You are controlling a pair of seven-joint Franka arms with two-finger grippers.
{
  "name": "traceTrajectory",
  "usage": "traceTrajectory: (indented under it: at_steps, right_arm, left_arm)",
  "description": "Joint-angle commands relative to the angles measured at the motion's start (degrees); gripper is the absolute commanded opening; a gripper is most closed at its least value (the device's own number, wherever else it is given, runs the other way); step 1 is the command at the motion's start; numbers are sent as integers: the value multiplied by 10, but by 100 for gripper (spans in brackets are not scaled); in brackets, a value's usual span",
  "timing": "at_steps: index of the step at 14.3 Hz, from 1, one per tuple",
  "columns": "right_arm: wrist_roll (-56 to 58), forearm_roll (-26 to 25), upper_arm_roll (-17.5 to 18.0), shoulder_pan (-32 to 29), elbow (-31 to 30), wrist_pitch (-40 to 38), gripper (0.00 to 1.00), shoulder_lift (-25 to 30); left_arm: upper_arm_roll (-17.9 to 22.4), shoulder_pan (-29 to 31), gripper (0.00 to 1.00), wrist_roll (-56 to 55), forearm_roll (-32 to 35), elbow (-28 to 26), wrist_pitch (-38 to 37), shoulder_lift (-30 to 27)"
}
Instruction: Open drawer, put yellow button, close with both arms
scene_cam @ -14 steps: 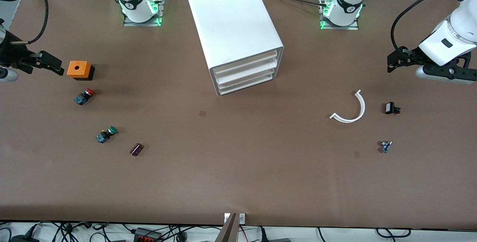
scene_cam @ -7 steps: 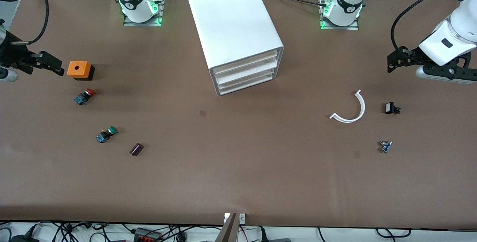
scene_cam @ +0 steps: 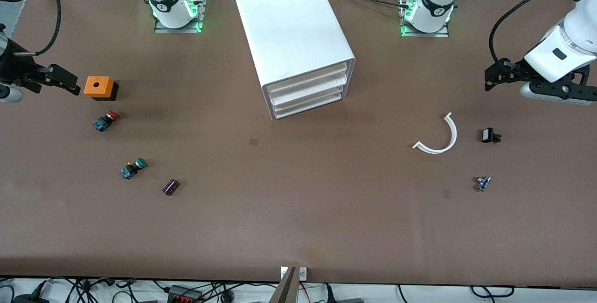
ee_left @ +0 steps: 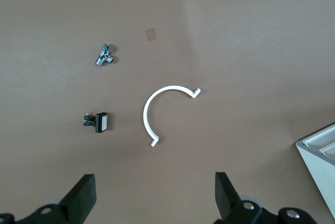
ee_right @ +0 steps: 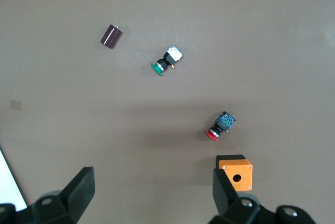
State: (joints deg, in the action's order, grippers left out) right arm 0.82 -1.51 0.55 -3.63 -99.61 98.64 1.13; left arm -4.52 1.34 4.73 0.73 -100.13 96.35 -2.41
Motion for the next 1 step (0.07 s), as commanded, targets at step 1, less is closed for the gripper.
traceTrajectory:
  at_steps: [1]
  right_arm:
    - [5, -6, 2, -2, -15, 9, 100, 15]
  left_arm:
    - [3, 0, 100, -2, -12, 13, -13, 2]
